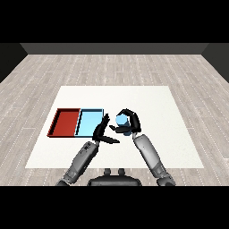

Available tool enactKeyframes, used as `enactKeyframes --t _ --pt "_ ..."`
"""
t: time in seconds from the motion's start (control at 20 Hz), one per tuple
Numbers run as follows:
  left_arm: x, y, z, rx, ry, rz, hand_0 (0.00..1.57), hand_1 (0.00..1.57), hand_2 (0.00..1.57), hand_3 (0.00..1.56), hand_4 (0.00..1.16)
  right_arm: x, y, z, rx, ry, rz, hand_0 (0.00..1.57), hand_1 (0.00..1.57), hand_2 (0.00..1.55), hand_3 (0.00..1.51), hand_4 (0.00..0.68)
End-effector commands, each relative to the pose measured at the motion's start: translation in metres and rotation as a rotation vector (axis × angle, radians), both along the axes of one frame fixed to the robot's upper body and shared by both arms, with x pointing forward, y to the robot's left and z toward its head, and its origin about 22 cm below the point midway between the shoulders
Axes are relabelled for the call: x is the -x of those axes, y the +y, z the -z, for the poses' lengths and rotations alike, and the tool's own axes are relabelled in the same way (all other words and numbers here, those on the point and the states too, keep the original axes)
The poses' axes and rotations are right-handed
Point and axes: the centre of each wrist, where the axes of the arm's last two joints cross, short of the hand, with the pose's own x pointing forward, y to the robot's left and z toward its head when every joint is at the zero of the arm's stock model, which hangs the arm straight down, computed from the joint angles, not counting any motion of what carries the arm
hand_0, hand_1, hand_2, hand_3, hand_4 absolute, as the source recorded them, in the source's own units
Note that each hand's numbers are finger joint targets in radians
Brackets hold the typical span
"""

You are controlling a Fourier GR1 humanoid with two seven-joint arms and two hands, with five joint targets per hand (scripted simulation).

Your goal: Pick the blue can and put it in the blue box

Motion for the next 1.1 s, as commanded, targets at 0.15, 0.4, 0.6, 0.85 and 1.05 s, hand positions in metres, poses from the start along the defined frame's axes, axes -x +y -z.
enactKeyframes --t 0.15,0.4,0.6,0.85,1.05 --pt "0.01 -0.021 0.004 0.001 0.001 -0.014 0.0 0.0 0.0 0.0 0.0 -0.011 0.005 -0.011 0.025 -0.014 -0.034 1.47 1.47 1.46 1.39 0.611" --pt "0.007 -0.002 0.007 0.018 0.006 -0.003 0.0 0.0 0.0 0.0 0.0 0.018 0.028 -0.006 0.02 -0.037 -0.057 1.48 1.48 1.46 1.4 0.607" --pt "0.0 -0.004 0.003 0.017 0.008 0.017 0.0 0.0 0.0 0.0 0.0 -0.003 0.034 -0.01 -0.019 -0.002 -0.068 1.46 1.46 1.45 1.4 0.605" --pt "0.0 -0.014 -0.002 0.013 -0.004 0.01 0.0 0.0 0.0 0.0 0.0 0.016 0.047 -0.001 -0.063 0.009 -0.069 1.45 1.45 1.46 1.39 0.613" --pt "-0.006 -0.004 -0.002 0.044 -0.015 0.045 0.0 0.0 0.0 0.0 0.0 0.009 0.027 -0.025 -0.103 0.022 -0.075 1.46 1.46 1.45 1.39 0.589"
